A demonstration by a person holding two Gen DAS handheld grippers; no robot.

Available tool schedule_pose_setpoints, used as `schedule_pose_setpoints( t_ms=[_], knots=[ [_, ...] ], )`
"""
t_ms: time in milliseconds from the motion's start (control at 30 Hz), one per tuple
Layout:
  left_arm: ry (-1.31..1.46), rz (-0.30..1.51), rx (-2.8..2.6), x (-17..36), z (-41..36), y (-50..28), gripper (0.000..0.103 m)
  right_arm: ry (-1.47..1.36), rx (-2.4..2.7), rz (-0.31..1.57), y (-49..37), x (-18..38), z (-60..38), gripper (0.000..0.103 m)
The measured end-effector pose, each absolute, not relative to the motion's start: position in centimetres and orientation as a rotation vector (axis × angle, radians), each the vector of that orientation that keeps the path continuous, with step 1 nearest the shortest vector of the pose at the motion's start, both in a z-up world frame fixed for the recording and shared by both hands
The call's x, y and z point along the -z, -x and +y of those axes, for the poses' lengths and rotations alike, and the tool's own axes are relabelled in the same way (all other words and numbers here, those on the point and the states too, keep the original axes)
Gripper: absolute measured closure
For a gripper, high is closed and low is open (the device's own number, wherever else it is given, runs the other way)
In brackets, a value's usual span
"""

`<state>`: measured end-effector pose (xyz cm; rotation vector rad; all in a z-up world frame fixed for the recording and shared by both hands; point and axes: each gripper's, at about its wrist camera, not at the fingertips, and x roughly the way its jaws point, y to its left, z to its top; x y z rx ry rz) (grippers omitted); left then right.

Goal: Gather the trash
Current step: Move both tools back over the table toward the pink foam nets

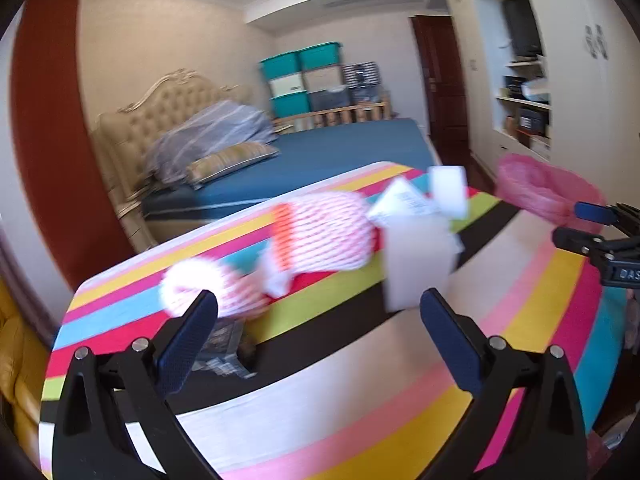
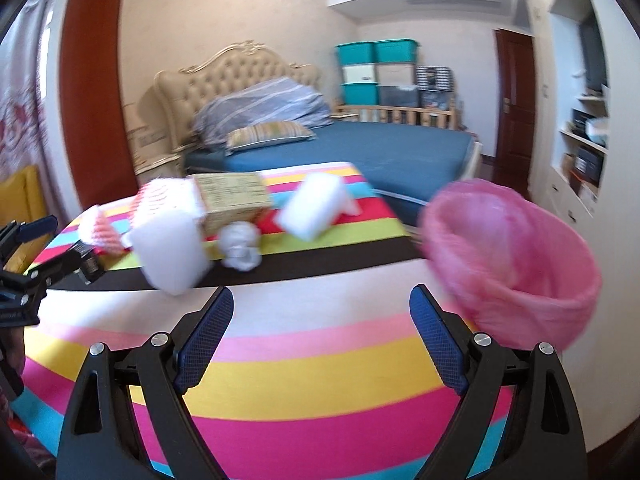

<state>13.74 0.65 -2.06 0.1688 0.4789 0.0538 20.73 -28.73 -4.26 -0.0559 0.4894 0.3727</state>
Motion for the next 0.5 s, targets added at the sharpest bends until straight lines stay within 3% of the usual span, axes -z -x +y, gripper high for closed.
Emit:
schedule_pose_setpoints(
  t_ms=[233,500],
  knots=[
    [-0.050,0.509,-0.265,2.8,9.2,-11.7,0.005,0.113,-0.459,0.539,-21.1,4.4,-21.3,0.019],
    [0.052,0.509,-0.316,3.6,12.7,-10.6,0.005,0.196,-0.458,0.590,-21.6,4.2,-14.3,0.019]
  ],
)
